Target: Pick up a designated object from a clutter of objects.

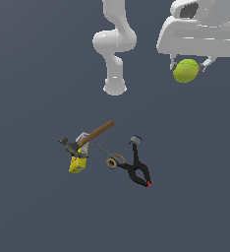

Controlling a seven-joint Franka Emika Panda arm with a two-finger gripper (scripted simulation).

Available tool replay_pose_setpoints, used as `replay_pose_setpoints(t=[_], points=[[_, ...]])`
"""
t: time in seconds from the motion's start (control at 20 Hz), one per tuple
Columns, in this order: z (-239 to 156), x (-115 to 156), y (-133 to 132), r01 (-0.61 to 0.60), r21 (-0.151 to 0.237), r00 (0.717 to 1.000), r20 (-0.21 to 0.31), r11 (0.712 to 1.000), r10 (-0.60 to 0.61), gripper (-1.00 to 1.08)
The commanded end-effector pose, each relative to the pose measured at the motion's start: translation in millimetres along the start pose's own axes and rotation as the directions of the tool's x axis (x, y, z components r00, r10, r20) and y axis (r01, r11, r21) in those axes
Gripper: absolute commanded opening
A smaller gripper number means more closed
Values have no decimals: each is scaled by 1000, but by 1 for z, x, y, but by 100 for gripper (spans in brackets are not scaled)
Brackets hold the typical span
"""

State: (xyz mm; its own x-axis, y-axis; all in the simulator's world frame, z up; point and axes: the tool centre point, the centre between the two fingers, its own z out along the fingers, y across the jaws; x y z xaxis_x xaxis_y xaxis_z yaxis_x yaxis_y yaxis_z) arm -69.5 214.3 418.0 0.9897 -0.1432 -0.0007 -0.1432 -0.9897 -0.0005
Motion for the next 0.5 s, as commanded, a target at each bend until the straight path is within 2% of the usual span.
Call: replay_pose_setpoints(t=[0.0, 0.45], points=[[-12, 3, 0, 0, 0, 1000, 0, 1000, 0, -100], [-27, 7, -1, -1, 0, 1000, -1, 1000, 1, -100]])
